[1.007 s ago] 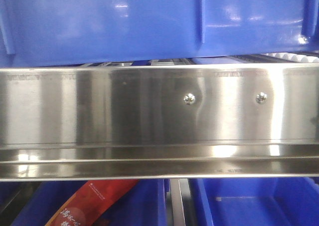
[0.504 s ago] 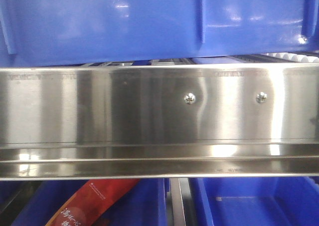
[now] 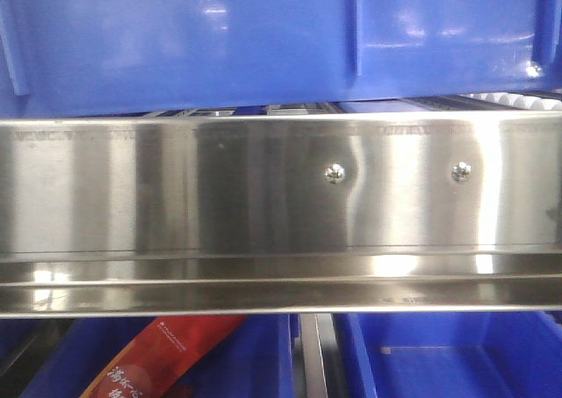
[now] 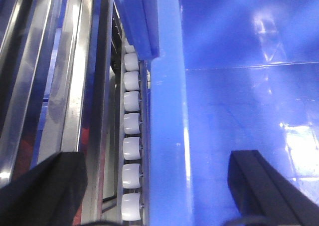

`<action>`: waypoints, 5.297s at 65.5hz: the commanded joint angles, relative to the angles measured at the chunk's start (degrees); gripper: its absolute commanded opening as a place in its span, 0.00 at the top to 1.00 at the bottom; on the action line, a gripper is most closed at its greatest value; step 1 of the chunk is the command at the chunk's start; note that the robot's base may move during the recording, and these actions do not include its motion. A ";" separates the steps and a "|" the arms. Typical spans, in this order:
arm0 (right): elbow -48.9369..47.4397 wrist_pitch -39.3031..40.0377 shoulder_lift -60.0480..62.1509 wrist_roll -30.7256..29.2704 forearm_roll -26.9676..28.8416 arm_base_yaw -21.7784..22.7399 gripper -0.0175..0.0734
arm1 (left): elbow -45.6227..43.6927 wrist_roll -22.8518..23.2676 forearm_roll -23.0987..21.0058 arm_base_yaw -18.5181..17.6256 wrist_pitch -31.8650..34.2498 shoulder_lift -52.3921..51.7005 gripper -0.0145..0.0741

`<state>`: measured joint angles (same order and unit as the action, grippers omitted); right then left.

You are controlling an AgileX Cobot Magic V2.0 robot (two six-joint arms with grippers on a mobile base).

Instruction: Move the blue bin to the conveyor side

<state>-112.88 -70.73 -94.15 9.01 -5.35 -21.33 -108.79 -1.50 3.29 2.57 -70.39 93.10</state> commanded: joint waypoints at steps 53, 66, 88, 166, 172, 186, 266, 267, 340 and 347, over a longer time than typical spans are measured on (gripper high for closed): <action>0.64 0.76 -3.48 0.12 1.65 -0.03 0.19 | -0.39 -0.02 -0.06 0.13 0.42 1.54 0.30; 0.64 0.76 -3.37 0.66 2.05 -0.03 0.19 | -0.39 -0.02 -0.06 0.13 0.42 1.52 0.30; 1.82 0.76 -2.24 3.13 2.05 -0.03 0.19 | -0.39 -0.02 -0.06 0.13 0.42 1.52 0.30; 2.30 0.76 -2.24 3.13 1.59 -0.03 0.19 | -0.39 -1.52 -3.97 0.01 0.42 4.86 0.30; 2.30 0.76 -2.24 3.13 1.59 -0.03 0.19 | -0.39 -1.52 -3.97 0.01 0.42 4.86 0.30; 2.30 0.76 -2.24 3.13 1.59 -0.03 0.19 | 2.24 -1.52 -3.97 0.01 0.42 4.86 0.30; 2.30 0.76 -2.24 3.13 1.59 -0.03 0.19 | 1.54 -1.52 -2.46 0.01 0.42 4.54 0.30; 2.30 0.76 -2.24 3.13 1.59 -0.03 0.19 | 1.44 -1.52 -2.46 0.01 0.42 4.54 0.30; 2.30 0.76 -1.78 3.13 1.22 -0.03 0.89 | 1.18 -1.52 -2.46 0.01 0.42 4.54 0.85; 2.30 0.76 -1.78 3.13 1.22 -0.03 0.89 | 1.18 -1.52 -2.46 0.01 0.42 4.44 0.86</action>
<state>-110.62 -70.95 -97.08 12.58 -4.67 -21.18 -107.21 -3.01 1.02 2.66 -70.39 98.15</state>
